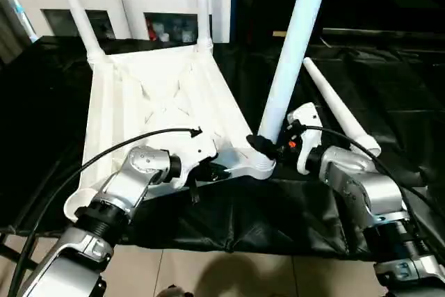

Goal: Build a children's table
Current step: Insert table leg to table base

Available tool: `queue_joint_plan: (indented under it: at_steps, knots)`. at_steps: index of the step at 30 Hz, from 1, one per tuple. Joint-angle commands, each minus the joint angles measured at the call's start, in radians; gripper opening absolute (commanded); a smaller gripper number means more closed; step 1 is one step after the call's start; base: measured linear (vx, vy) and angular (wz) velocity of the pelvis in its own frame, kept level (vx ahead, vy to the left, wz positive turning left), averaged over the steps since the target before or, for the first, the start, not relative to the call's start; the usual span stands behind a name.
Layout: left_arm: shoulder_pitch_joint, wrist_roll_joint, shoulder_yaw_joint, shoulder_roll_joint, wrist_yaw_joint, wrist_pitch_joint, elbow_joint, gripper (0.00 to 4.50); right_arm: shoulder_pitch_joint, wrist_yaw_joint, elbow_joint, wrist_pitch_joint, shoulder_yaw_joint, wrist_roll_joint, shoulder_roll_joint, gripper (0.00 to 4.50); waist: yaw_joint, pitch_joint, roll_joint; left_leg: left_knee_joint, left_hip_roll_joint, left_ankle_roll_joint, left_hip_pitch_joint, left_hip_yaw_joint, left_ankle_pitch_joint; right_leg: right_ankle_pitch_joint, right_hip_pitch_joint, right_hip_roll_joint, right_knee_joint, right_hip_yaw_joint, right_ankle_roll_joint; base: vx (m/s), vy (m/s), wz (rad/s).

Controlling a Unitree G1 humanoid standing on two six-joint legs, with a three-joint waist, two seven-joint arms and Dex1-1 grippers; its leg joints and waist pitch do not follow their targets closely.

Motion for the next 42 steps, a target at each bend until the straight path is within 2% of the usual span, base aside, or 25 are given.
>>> queue_joint_plan:
  at_steps: [1,5,8,13,14,16,19,21,23,25,27,28,32,34,37,38,39,40,41,42]
  knots:
    - [-0.015,-0.013,0.006,-0.012,-0.015,-0.028,0.010,0.00,0.011,-0.013,0.044,0.011,-0.001,-0.003,0.013,1.90,0.000,-0.066,-0.015,-0.079,0.062,0.011,0.014,-0.041,-0.213,-0.460,0.034,-0.111,-0.113,0.067,-0.091,0.000,0.000,0.00]
    - [-0.021,-0.014,0.011,-0.017,-0.017,-0.037,0.024,0.00,0.040,-0.014,0.086,-0.007,-0.069,0.058,0.045,1.89,0.000,-0.065,-0.013,-0.079,0.063,0.011,0.019,-0.040,-0.229,-0.465,0.032,-0.113,-0.117,0.068,-0.098,0.000,0.000,0.00]
    - [-0.025,-0.012,0.015,-0.023,-0.016,-0.040,0.030,0.00,0.074,0.006,0.116,-0.032,-0.089,0.080,0.057,1.89,0.002,-0.065,-0.012,-0.082,0.066,0.010,0.021,-0.041,-0.239,-0.470,0.034,-0.115,-0.119,0.066,-0.098,0.000,0.000,0.00]
    - [-0.030,-0.005,0.019,-0.027,-0.006,-0.049,0.042,0.00,0.116,0.013,0.104,-0.090,-0.069,0.038,0.049,1.89,0.002,-0.065,-0.011,-0.086,0.069,0.006,0.022,-0.042,-0.244,-0.443,0.034,-0.116,-0.116,0.068,-0.110,0.000,0.000,0.00]
    - [-0.033,0.000,0.020,-0.028,-0.006,-0.054,0.049,0.00,0.137,0.001,0.084,-0.124,-0.044,-0.005,0.037,1.89,0.004,-0.066,-0.012,-0.087,0.067,0.005,0.020,-0.042,-0.240,-0.440,0.036,-0.115,-0.115,0.067,-0.109,0.000,0.000,0.00]
    - [-0.034,0.001,0.020,-0.028,-0.006,-0.056,0.051,0.00,0.146,-0.006,0.072,-0.132,-0.034,-0.020,0.033,1.89,0.002,-0.065,-0.014,-0.088,0.066,0.005,0.020,-0.042,-0.244,-0.446,0.036,-0.114,-0.115,0.067,-0.105,0.000,0.000,0.00]
    - [-0.036,0.005,0.021,-0.027,-0.007,-0.059,0.054,0.00,0.173,-0.050,0.026,-0.166,0.002,-0.082,0.016,1.89,0.003,-0.063,-0.014,-0.089,0.066,0.002,0.023,-0.042,-0.254,-0.480,0.034,-0.114,-0.121,0.067,-0.088,0.000,0.000,0.00]
    - [-0.037,0.008,0.022,-0.027,-0.008,-0.062,0.057,0.00,0.185,-0.087,0.006,-0.182,0.012,-0.114,0.012,1.89,0.001,-0.060,-0.014,-0.090,0.064,-0.001,0.027,-0.044,-0.283,-0.540,0.031,-0.116,-0.131,0.064,-0.071,0.000,0.000,0.00]
    - [-0.037,0.009,0.022,-0.029,-0.006,-0.064,0.060,0.00,0.197,-0.093,-0.013,-0.183,0.009,-0.108,0.019,1.89,-0.002,-0.059,-0.015,-0.091,0.062,-0.001,0.027,-0.046,-0.298,-0.572,0.031,-0.114,-0.134,0.062,-0.059,0.000,0.000,0.00]
    - [-0.038,0.011,0.023,-0.030,-0.005,-0.068,0.065,0.00,0.212,-0.098,-0.031,-0.188,0.002,-0.102,0.029,1.89,-0.002,-0.059,-0.014,-0.090,0.063,-0.001,0.032,-0.047,-0.311,-0.589,0.027,-0.116,-0.140,0.062,-0.053,0.000,0.000,0.00]
    - [-0.040,0.013,0.022,-0.031,-0.004,-0.071,0.069,0.00,0.220,-0.098,-0.038,-0.190,-0.001,-0.096,0.035,1.89,-0.003,-0.060,-0.015,-0.094,0.065,0.000,0.028,-0.049,-0.314,-0.564,0.029,-0.115,-0.136,0.062,-0.058,0.000,0.000,0.00]
    - [-0.040,0.014,0.022,-0.031,-0.004,-0.072,0.071,0.00,0.225,-0.099,-0.042,-0.190,-0.002,-0.094,0.037,1.89,-0.002,-0.059,-0.011,-0.095,0.066,-0.001,0.029,-0.049,-0.317,-0.561,0.028,-0.116,-0.136,0.063,-0.060,0.000,0.000,0.00]
    - [-0.043,0.016,0.020,-0.030,-0.009,-0.076,0.074,0.00,0.235,-0.095,-0.051,-0.169,0.005,-0.085,0.029,1.89,0.000,-0.060,-0.013,-0.095,0.066,0.005,0.029,-0.047,-0.305,-0.537,0.030,-0.117,-0.135,0.066,-0.070,0.000,0.000,0.00]
    - [-0.047,0.017,0.017,-0.028,-0.020,-0.079,0.079,0.00,0.215,-0.067,-0.050,-0.152,0.020,-0.085,0.012,1.89,0.000,-0.057,-0.013,-0.093,0.061,0.006,0.030,-0.047,-0.311,-0.582,0.030,-0.117,-0.142,0.063,-0.058,0.000,0.000,0.00]
    - [-0.050,0.017,0.015,-0.026,-0.035,-0.084,0.083,0.00,0.184,-0.027,-0.036,-0.133,0.044,-0.091,-0.004,1.89,-0.001,-0.057,-0.013,-0.094,0.062,0.006,0.031,-0.048,-0.311,-0.593,0.028,-0.116,-0.143,0.062,-0.052,0.000,0.000,0.00]
    - [-0.050,0.016,0.014,-0.025,-0.041,-0.085,0.083,0.00,0.173,-0.014,-0.029,-0.130,0.052,-0.094,-0.010,1.89,-0.003,-0.059,-0.010,-0.095,0.062,0.004,0.028,-0.049,-0.310,-0.578,0.032,-0.115,-0.141,0.061,-0.056,0.000,0.000,0.00]
    - [-0.051,0.017,0.013,-0.024,-0.051,-0.088,0.083,0.00,0.153,0.008,-0.017,-0.125,0.063,-0.099,-0.017,1.89,-0.002,-0.059,-0.010,-0.096,0.064,0.004,0.028,-0.048,-0.309,-0.564,0.031,-0.115,-0.140,0.062,-0.058,0.000,0.000,0.00]
    - [-0.051,0.017,0.013,-0.024,-0.052,-0.089,0.083,0.00,0.149,0.014,-0.014,-0.124,0.065,-0.100,-0.018,1.89,-0.001,-0.059,-0.005,-0.095,0.065,0.003,0.031,-0.048,-0.312,-0.558,0.030,-0.115,-0.140,0.063,-0.062,0.000,0.000,0.00]
    - [-0.051,0.017,0.013,-0.024,-0.052,-0.089,0.083,0.00,0.149,0.014,-0.014,-0.124,0.065,-0.100,-0.018,1.89,-0.004,-0.060,-0.009,-0.097,0.065,0.004,0.026,-0.050,-0.306,-0.536,0.035,-0.114,-0.135,0.063,-0.071,0.000,0.000,0.00]
    - [-0.052,0.018,0.012,-0.023,-0.057,-0.092,0.084,0.00,0.128,0.033,0.002,-0.117,0.074,-0.101,-0.023,1.89,-0.002,-0.061,-0.009,-0.096,0.066,0.004,0.029,-0.048,-0.303,-0.522,0.032,-0.115,-0.134,0.065,-0.077,0.000,0.000,0.00]
